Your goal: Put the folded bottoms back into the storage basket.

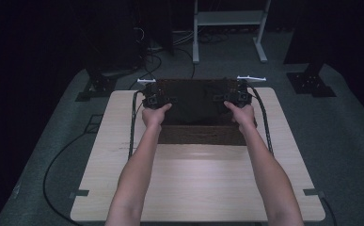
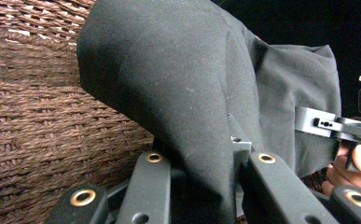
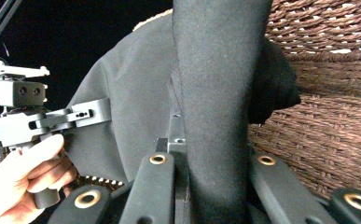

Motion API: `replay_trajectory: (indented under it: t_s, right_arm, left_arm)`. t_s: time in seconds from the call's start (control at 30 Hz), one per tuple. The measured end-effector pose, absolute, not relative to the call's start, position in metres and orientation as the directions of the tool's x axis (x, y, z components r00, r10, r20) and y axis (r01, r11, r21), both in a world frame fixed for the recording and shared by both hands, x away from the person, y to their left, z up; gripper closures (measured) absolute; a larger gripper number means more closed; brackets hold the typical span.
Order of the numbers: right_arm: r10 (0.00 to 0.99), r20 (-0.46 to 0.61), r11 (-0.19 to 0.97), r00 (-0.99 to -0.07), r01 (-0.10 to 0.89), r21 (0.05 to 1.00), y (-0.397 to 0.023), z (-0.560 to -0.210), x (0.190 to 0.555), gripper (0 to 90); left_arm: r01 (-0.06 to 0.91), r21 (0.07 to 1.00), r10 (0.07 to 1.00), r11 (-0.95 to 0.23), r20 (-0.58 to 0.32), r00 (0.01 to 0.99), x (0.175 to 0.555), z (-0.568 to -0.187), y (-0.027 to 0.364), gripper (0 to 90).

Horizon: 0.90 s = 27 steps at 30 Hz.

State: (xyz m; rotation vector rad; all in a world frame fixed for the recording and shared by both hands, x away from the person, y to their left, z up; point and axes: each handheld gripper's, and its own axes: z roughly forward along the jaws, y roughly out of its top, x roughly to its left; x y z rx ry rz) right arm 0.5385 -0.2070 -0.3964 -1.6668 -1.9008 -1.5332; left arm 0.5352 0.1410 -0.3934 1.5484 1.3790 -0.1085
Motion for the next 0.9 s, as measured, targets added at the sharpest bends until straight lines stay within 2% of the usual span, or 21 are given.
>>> replay_trajectory:
  t_s: [0.9]
  right_arm:
    - [0.651,0.688,-0.145,-0.321,0.837,0.528,-0.2061,-0.3994,0.5412,77.5]
  left_arm:
    - [0.786,0.594,0.741,0.171,-0.604,0.295,0.5357,-0.3935,0.1375,76.1]
